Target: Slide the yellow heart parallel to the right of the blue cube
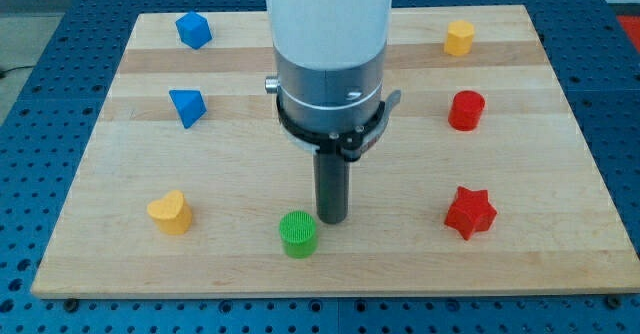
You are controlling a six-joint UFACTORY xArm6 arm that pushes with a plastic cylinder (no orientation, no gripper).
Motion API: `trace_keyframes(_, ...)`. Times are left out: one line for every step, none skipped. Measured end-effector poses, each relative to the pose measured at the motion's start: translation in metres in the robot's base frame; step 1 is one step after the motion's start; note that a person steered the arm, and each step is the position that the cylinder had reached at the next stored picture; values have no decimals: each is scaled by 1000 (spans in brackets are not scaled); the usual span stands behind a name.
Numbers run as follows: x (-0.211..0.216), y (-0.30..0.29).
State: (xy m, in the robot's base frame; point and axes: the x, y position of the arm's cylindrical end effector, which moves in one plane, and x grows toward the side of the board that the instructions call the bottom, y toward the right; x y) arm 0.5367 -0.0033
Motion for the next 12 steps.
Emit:
trace_keyframes(-26, 0)
trace_keyframes(-18, -21)
trace_keyframes(17, -61)
trace_keyframes(60, -103)
trace_keyframes(70, -175)
trace_keyframes(50, -191)
trace_keyframes(9, -179)
trace_keyframes(-12, -171)
trace_keyframes(-15, -143)
trace_keyframes(-49, -124)
trace_keyframes(-87, -114)
trace_keyframes(-114, -105)
